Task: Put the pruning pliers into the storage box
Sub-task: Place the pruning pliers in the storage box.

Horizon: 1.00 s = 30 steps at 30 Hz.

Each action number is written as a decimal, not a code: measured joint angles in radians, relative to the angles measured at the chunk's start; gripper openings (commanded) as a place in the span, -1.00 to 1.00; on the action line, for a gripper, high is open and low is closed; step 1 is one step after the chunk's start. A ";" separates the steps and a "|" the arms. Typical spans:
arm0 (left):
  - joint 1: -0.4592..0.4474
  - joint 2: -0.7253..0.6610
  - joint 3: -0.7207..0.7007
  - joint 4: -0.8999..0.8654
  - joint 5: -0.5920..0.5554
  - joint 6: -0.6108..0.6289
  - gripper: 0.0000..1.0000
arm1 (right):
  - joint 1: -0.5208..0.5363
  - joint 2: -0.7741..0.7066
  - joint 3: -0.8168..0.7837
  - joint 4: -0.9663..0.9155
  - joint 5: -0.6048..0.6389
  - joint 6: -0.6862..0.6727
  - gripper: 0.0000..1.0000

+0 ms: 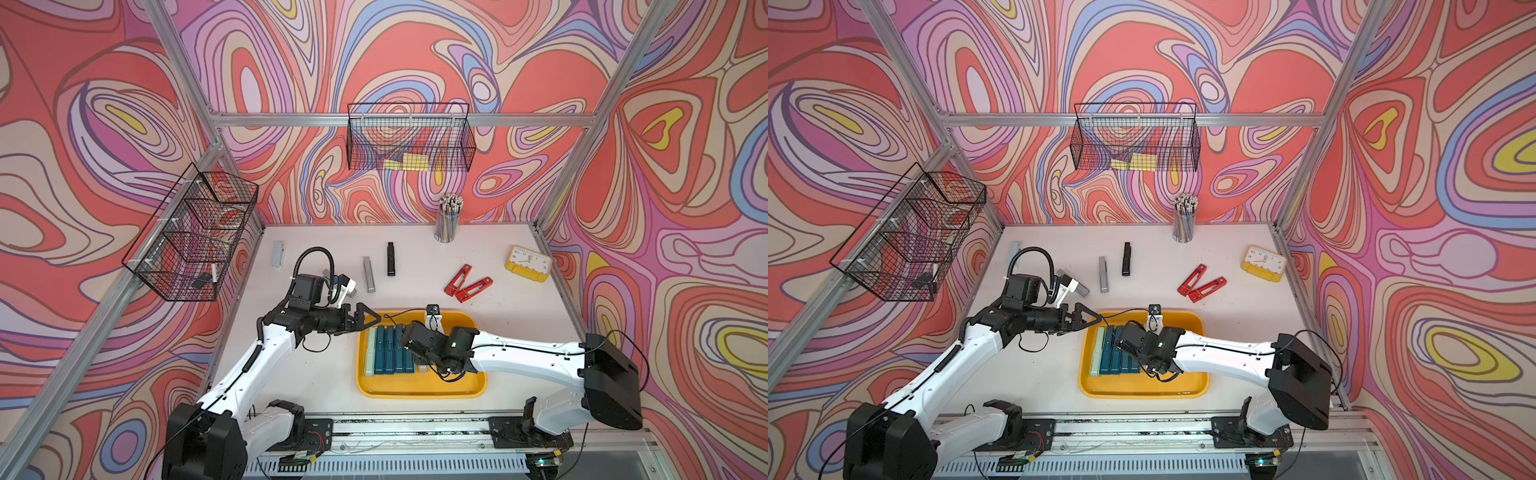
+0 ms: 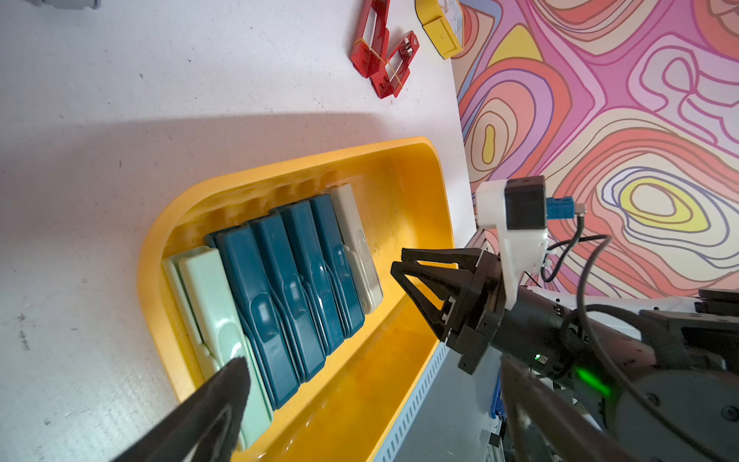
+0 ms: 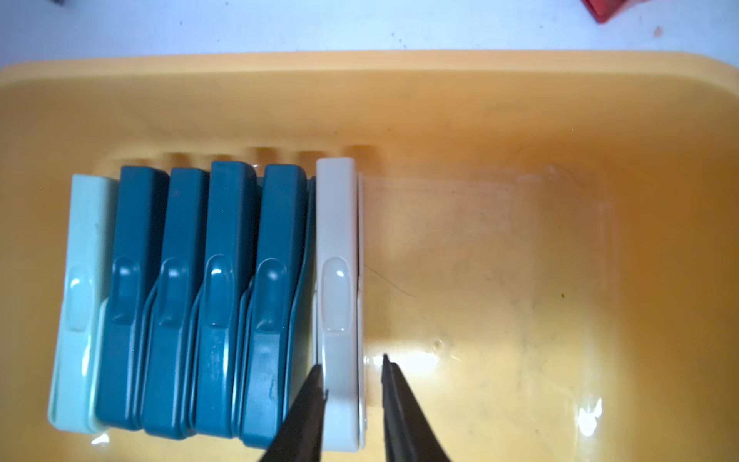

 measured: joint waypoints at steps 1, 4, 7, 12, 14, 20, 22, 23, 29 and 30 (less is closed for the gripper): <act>0.000 0.001 0.000 0.000 0.000 0.000 0.98 | 0.000 -0.006 -0.004 -0.007 0.006 0.005 -0.71; 0.000 0.005 0.000 0.000 0.000 0.000 0.99 | 0.000 -0.022 -0.019 -0.025 0.022 0.018 -1.00; 0.000 0.005 0.000 0.000 0.000 0.000 0.98 | 0.000 -0.037 -0.038 -0.037 0.034 0.032 -1.00; 0.000 0.005 0.000 0.000 0.000 0.000 0.98 | -0.002 -0.046 -0.060 -0.033 0.040 0.038 -1.00; 0.000 0.005 0.000 0.000 0.000 0.000 0.99 | -0.005 -0.045 -0.072 -0.023 0.039 0.039 -1.00; 0.001 0.005 0.000 0.000 0.001 0.000 0.98 | -0.026 0.001 -0.089 0.028 0.024 0.029 -1.00; 0.003 0.005 0.000 0.000 0.001 0.000 0.99 | -0.032 0.019 -0.089 0.045 0.015 0.023 -1.00; 0.005 0.005 0.000 0.000 0.000 0.000 0.99 | -0.035 0.027 -0.089 0.051 0.012 0.019 -1.00; 0.008 0.005 0.000 0.000 0.001 0.000 0.99 | -0.056 0.047 -0.093 0.104 -0.008 -0.008 -1.00; 0.008 0.005 0.000 0.000 0.001 0.000 0.98 | -0.063 0.047 -0.098 0.118 -0.013 -0.014 -1.00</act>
